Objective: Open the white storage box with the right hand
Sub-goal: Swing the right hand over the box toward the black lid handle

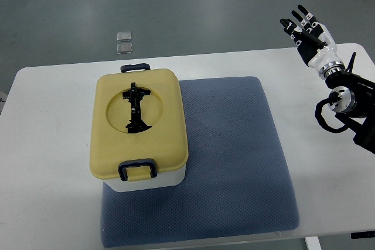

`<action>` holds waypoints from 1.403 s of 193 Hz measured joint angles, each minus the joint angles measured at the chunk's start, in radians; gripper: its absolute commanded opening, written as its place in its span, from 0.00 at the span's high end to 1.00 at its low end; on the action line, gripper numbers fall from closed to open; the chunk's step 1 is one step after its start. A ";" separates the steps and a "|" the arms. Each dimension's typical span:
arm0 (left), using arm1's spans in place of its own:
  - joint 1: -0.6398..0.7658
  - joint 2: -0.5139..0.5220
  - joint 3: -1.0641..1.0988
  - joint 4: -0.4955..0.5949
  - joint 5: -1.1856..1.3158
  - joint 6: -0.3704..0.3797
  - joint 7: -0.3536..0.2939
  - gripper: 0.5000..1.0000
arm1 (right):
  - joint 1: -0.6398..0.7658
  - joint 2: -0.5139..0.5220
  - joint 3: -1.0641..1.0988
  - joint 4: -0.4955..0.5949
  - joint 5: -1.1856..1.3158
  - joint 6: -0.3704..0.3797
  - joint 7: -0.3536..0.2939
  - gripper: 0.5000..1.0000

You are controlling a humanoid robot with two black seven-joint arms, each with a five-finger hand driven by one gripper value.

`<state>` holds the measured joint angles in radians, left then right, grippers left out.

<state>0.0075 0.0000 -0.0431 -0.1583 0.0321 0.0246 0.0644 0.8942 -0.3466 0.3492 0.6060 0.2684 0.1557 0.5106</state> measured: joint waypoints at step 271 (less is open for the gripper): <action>0.000 0.000 0.000 0.000 0.000 0.000 0.000 0.00 | 0.632 -0.030 -0.359 0.430 -1.470 0.052 0.092 0.15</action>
<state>0.0079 0.0000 -0.0432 -0.1583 0.0322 0.0246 0.0645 1.5266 -0.3767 -0.0103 1.0362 -1.2012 0.2081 0.6027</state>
